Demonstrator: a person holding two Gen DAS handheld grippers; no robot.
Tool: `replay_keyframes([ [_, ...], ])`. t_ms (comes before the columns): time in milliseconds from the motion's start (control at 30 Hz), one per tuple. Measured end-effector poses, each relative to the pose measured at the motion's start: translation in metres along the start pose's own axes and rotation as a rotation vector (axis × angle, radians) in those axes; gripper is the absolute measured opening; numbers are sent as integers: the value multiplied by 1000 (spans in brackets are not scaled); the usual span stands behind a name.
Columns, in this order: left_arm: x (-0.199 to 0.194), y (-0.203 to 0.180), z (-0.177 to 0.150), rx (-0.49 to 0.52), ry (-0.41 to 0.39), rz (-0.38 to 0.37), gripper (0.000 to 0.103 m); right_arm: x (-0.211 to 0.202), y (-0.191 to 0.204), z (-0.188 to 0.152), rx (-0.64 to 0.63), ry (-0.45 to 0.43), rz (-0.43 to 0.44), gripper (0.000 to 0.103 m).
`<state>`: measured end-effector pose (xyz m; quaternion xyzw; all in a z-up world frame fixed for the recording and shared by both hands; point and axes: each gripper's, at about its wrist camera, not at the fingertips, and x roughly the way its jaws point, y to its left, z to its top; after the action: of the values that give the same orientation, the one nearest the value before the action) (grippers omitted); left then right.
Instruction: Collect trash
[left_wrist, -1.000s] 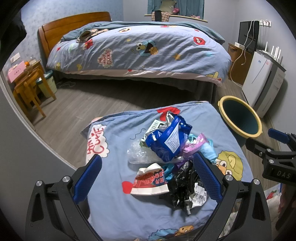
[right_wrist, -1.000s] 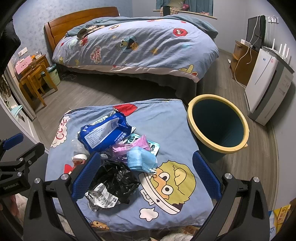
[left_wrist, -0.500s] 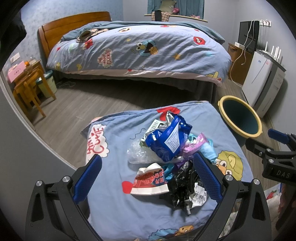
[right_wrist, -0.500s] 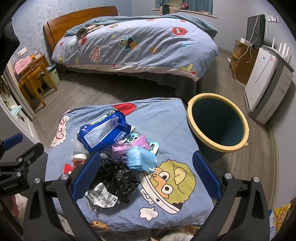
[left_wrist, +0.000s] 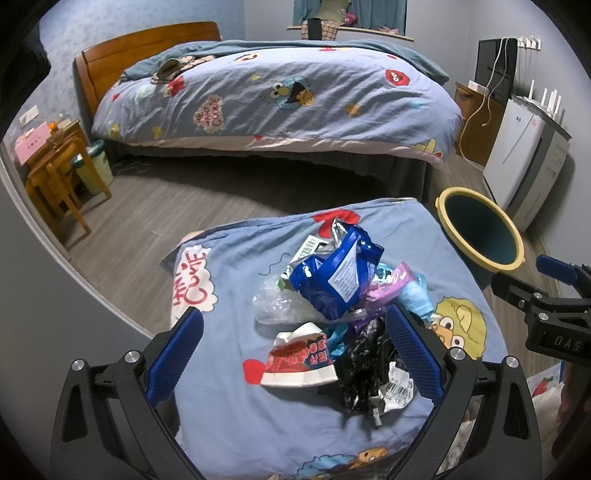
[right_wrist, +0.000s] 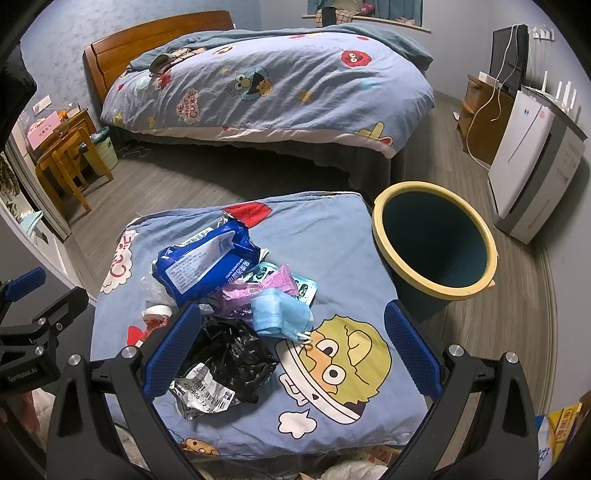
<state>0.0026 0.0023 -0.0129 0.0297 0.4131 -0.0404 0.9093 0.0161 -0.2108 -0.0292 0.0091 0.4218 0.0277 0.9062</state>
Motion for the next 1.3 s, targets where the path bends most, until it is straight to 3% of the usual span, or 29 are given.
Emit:
replay_keyframes([
  [367, 1, 0, -3, -2, -7, -12, 98, 0, -2, 0, 3, 1, -9, 98],
  [567, 11, 2, -2, 7, -69, -38, 98, 9, -15, -5, 103, 30, -31, 98],
  [633, 21, 1, 1, 25, -53, -11, 98, 15, -20, -4, 130, 66, -3, 98],
  [767, 43, 9, 19, 7, 15, -28, 98, 34, -24, 10, 163, 100, 53, 98],
  [967, 78, 16, 34, 3, 35, -13, 98, 73, -41, 23, 270, 153, 81, 97],
  [1000, 83, 14, 34, 21, 46, -14, 98, 81, -42, 22, 275, 172, 87, 95],
  [1067, 95, 9, 31, 52, 78, -10, 98, 97, -39, 19, 271, 229, 108, 78],
  [1133, 102, 5, 32, 65, 92, -15, 97, 112, -32, 12, 258, 288, 141, 68],
  [1300, 114, 1, 32, 59, 109, -39, 96, 133, -20, -7, 266, 386, 202, 54],
])
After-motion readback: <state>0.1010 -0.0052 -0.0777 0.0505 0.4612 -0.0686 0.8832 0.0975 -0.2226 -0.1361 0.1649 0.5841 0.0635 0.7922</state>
